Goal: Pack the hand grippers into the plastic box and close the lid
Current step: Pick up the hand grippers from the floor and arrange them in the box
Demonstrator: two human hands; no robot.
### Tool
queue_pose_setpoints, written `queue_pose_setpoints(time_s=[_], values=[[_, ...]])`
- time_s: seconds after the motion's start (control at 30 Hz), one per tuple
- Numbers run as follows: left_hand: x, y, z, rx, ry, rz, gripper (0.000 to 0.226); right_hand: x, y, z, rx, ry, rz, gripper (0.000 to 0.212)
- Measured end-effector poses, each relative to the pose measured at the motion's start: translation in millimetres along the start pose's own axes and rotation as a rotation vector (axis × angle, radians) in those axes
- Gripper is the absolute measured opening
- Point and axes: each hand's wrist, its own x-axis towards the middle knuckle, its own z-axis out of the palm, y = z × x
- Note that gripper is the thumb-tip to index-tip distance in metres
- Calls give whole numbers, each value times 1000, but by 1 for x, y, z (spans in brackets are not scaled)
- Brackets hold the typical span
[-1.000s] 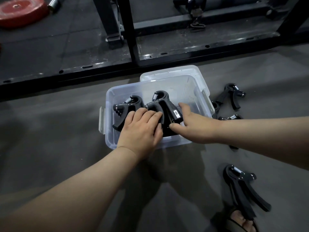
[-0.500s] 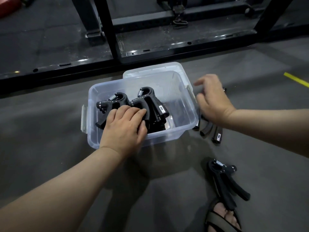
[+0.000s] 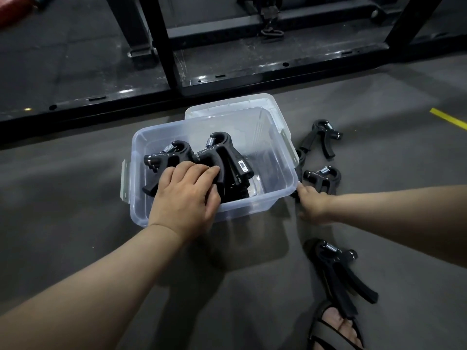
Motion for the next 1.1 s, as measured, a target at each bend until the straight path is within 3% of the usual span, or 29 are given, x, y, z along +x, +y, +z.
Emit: queue_pose_setpoints(time_s=[0.1, 0.2, 0.3, 0.37, 0.47, 0.57, 0.67, 0.77, 1.0, 1.1], values=[[0, 0, -1, -1, 3, -10, 42, -1, -3, -8, -10, 117, 40, 61], [-1, 0, 1, 0, 17, -9, 42, 1, 7, -19, 201, 146, 8, 28], [0, 0, 3, 3, 26, -2, 42, -5, 15, -21, 224, 144, -107, 19], [0, 0, 3, 8, 29, -4, 42, -12, 16, -22, 147, 106, -240, 21], [0, 0, 2, 3, 38, -3, 41, -21, 20, -24, 190, 45, -259, 22], [0, 1, 2, 4, 32, -6, 41, -17, 19, -15, 183, 202, -19, 39], [0, 1, 2, 10, 20, -11, 42, -20, 12, -6, 245, 168, 275, 60], [0, 1, 2, 12, 25, -10, 42, -20, 10, 3, 289, 92, 306, 74], [0, 0, 2, 9, 29, -5, 42, -20, 4, 5, 185, 133, 358, 89], [0, -1, 1, 2, 25, -2, 43, -23, 8, -4, 353, 152, 328, 87]])
